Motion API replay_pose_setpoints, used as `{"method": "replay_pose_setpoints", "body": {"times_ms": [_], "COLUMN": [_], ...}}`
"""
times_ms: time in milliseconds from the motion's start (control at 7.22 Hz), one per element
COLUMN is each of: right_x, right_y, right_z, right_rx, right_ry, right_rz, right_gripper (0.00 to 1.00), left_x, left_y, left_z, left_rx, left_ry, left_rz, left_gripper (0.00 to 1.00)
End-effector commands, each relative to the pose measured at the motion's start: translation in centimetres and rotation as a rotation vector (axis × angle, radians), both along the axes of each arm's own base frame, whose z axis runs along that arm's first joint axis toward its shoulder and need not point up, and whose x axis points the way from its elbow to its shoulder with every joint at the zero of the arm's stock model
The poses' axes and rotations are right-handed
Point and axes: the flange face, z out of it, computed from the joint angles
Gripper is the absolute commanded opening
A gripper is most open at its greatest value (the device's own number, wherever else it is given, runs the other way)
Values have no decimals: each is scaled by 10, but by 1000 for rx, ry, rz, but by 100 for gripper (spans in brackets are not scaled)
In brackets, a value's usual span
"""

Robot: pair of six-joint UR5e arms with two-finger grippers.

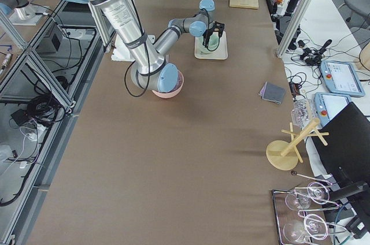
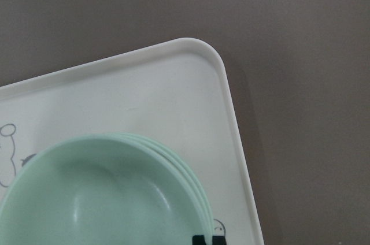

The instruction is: Stack green bowls together

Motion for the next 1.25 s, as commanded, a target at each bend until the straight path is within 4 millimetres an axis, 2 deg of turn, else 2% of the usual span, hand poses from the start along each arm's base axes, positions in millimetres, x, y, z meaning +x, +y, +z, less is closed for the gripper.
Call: {"method": "replay_pose_setpoints", "body": {"times_ms": [0,692,831,969,1108], "right_x": [-1,-4,-4,-4,-3], "right_y": [-1,-3,-3,-4,-5], "right_z": [-1,2,-3,-9,-11], "right_rx": [-1,-1,4,10,16], "right_ry": [1,7,2,-1,-3], "right_rz": [0,-3,-4,7,6], "right_gripper": [0,0,63,99,100], "left_x": [0,0,0,0,0], "left_y": [0,0,0,0,0], "left_z": [0,-1,-1,-1,-2], "left_rx": [0,2,2,2,5], "left_ry": [1,1,1,1,1], "left_rz": [0,0,0,0,0], "left_gripper": [98,98,98,98,98]}}
